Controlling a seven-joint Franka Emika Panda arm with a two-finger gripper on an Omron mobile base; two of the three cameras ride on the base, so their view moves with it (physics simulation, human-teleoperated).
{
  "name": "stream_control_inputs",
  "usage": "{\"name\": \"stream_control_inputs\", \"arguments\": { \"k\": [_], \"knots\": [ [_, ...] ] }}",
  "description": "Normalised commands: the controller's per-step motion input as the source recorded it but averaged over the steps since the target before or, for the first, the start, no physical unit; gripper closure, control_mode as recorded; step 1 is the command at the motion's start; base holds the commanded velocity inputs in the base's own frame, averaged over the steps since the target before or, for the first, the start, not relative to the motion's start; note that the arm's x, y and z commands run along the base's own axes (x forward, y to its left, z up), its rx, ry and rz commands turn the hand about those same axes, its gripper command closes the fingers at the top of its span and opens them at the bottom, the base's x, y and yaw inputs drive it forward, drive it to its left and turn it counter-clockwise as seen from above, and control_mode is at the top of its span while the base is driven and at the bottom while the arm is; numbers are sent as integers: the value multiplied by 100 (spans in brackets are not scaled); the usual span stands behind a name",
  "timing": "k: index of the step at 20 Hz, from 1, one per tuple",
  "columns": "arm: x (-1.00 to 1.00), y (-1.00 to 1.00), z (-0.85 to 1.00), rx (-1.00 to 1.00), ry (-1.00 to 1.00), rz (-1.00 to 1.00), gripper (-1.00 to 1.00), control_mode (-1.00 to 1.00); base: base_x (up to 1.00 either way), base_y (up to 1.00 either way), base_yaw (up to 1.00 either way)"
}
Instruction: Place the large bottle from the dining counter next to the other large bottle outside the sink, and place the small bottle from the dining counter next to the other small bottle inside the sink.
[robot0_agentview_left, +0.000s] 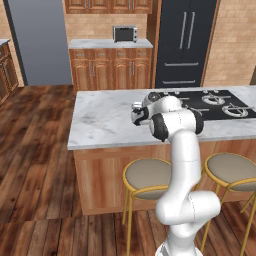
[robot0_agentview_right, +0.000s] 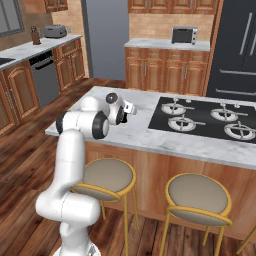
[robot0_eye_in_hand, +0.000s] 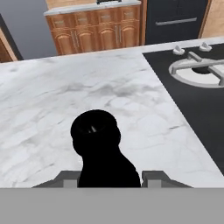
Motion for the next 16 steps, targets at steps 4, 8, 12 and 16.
{"name": "stream_control_inputs", "arguments": {
  "k": [4, 8, 12, 16],
  "knots": [
    [-34, 0, 1, 3, -5, 0, 100, -100, 0, 0, 0],
    [-68, 0, 0, 6, -6, 0, 100, -100, 0, 0, 0],
    [-54, 0, 6, 5, -5, 0, 100, -100, 0, 0, 0],
    [-41, 0, 19, 1, -5, 0, 100, -100, 0, 0, 0]
  ]
}}
